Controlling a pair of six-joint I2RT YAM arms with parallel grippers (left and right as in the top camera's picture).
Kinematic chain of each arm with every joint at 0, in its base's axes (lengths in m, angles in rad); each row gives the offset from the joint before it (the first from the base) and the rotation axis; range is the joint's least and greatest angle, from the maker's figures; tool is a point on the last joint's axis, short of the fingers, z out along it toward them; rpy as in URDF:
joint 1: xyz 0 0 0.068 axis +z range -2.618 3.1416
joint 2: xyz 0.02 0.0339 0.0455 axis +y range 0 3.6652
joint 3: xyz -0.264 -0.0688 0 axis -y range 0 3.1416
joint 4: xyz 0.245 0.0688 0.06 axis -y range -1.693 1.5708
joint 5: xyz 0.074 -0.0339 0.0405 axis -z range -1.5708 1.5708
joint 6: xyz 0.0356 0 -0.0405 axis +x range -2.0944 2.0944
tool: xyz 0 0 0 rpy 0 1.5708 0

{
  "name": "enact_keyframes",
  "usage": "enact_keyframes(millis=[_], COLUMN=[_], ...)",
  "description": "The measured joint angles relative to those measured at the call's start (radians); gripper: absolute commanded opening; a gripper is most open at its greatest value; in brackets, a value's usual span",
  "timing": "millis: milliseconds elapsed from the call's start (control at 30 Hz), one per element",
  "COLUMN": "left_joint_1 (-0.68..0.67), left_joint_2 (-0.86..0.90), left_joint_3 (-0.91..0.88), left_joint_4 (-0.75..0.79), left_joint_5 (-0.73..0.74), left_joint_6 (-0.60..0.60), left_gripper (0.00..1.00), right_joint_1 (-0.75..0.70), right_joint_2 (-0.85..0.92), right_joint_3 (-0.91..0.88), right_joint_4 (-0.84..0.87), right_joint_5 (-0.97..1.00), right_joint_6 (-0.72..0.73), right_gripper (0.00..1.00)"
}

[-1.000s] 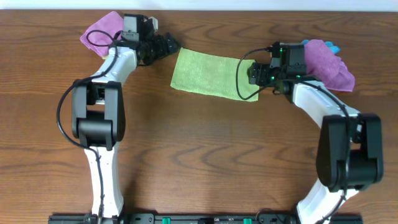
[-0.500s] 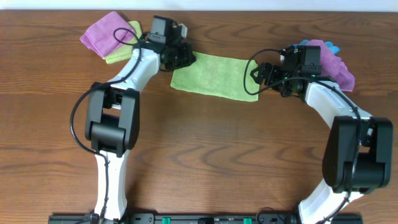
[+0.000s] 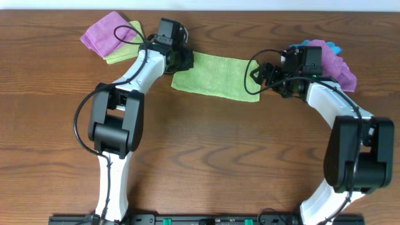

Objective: Fold the cloth

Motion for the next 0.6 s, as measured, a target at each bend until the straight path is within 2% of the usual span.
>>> enact_keyframes(millis=[600], left_joint_1=[-0.006], left_joint_2=[0.037], left_joint_3=[0.0], left_joint_4=[-0.026], left_joint_5=[-0.061], left_joint_6=[0.003], left_gripper=[0.06], right_joint_1=[0.0], right_joint_2=[0.059], right_joint_3=[0.0], right_joint_4=[0.019], right_joint_5=[-0.006], right_joint_6=[0.015], right_gripper=[0.9])
